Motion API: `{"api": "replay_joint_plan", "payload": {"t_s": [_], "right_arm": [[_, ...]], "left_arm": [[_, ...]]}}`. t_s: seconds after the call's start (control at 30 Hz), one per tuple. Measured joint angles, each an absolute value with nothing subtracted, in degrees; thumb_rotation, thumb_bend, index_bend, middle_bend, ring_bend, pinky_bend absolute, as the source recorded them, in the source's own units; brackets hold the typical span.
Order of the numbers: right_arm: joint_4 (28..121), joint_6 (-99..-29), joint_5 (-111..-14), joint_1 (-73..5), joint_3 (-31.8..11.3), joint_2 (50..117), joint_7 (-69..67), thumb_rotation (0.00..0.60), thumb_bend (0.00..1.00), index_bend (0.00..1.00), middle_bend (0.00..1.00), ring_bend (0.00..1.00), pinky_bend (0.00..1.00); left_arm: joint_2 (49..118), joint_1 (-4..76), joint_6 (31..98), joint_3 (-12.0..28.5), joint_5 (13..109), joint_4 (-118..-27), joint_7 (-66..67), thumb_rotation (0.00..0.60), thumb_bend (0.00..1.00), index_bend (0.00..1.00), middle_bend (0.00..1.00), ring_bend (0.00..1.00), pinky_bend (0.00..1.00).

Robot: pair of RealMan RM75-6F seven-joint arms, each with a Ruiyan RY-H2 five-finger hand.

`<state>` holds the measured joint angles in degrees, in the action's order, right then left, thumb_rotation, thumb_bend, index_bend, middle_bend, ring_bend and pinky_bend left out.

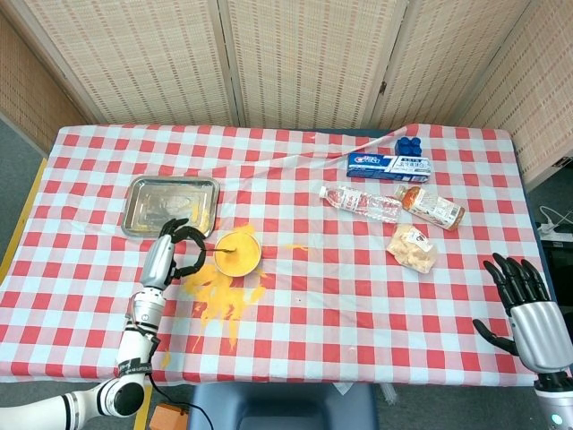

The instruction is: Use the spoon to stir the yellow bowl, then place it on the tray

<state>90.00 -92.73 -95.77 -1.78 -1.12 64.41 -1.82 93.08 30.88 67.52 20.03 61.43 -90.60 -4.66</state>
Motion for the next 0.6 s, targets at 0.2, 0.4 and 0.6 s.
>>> {"api": "replay_joint_plan", "payload": {"t_s": [0.2, 0.4, 0.6], "right_arm": [[89.9, -93.0, -95.6, -1.8, -1.4, 64.7, -1.3, 0.600, 0.11, 0.00, 0.00, 0.00, 0.00], [90.0, -92.6, -95.5, -1.8, -1.3, 64.6, -1.4, 0.600, 0.11, 0.00, 0.00, 0.00, 0.00], [90.2, -92.7, -95.5, -1.8, -1.3, 64.4, -1.5, 0.600, 0.11, 0.00, 0.00, 0.00, 0.00]], "left_arm": [[90.7, 31.0, 62.8, 20.6, 57.1, -92.4, -5.8, 0.600, 0.77, 0.87, 0.40, 0.12, 0.03], [87.5, 31.7, 59.4, 21.3, 52.4, -96.4, -5.0, 0.600, 0.77, 0.87, 0.40, 0.12, 0.03], [85.8, 32.4, 60.1, 22.7, 49.9, -99.7, -3.6, 0.600, 0.77, 0.87, 0.40, 0.12, 0.03]]}}
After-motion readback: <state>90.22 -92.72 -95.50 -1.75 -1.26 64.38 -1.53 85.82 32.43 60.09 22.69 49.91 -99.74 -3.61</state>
